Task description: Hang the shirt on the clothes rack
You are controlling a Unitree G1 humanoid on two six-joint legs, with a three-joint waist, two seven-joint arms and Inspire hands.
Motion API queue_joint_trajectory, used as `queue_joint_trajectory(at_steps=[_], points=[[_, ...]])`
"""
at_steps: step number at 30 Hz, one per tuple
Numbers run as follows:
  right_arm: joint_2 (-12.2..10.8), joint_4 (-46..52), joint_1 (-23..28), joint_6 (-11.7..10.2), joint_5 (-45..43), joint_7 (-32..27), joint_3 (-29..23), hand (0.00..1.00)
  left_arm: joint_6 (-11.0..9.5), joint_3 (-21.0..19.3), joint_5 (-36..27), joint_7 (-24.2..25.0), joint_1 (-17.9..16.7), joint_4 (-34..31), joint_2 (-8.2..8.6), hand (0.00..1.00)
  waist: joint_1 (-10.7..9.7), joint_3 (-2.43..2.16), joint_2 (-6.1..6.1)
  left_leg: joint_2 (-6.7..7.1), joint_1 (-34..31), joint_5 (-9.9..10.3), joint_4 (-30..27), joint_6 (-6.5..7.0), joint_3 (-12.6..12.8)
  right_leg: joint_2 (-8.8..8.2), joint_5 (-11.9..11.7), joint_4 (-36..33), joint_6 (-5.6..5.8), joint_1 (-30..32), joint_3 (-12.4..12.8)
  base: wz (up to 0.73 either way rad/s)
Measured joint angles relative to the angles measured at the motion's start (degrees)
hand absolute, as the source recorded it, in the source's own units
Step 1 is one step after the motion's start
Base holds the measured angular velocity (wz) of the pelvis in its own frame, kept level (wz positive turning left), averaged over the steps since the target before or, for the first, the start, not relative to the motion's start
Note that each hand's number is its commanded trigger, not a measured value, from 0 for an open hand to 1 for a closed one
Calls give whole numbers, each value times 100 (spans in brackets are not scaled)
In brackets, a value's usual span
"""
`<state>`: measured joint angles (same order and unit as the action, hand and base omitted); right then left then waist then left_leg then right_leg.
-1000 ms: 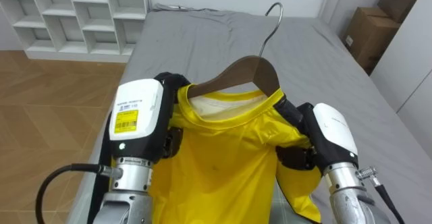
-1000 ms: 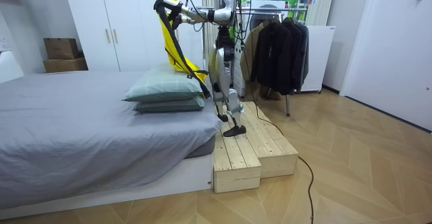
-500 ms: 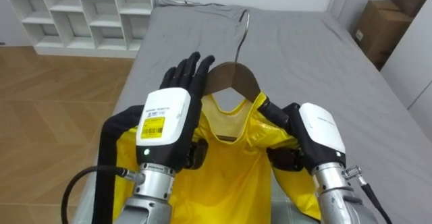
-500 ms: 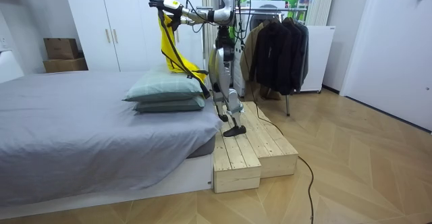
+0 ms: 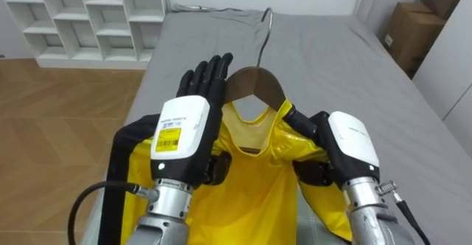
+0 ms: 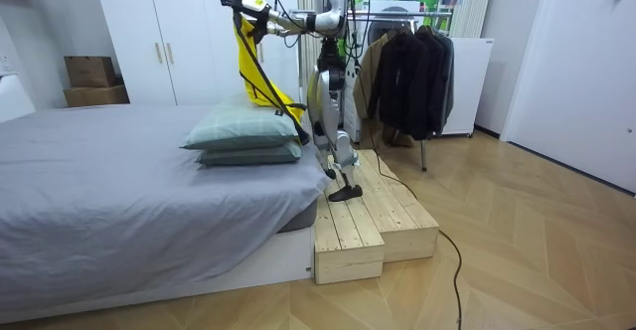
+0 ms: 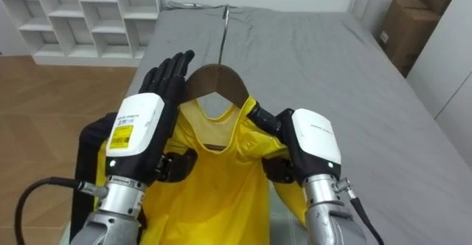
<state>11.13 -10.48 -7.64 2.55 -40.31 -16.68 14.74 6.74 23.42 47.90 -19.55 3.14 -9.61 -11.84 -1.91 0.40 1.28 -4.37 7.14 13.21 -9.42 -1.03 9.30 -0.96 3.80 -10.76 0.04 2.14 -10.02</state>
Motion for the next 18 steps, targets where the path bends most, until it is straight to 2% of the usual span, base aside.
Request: queue_joint_trajectory(at_steps=[11,18], points=[[29,-8,231,-2,2,-119,-507,100,-11,-114,10,3,-59,27,12,0,-81,0,-1,1,46,0,-3,0,57,5,1,1,0,-32,52,-1],[90,-7,246,-77,-1,-211,-906,100,-260,-624,-4,-28,-58,-126,-4,0,-93,-3,2,0,24,0,-5,0,58,3,1,6,1,-10,47,0]])
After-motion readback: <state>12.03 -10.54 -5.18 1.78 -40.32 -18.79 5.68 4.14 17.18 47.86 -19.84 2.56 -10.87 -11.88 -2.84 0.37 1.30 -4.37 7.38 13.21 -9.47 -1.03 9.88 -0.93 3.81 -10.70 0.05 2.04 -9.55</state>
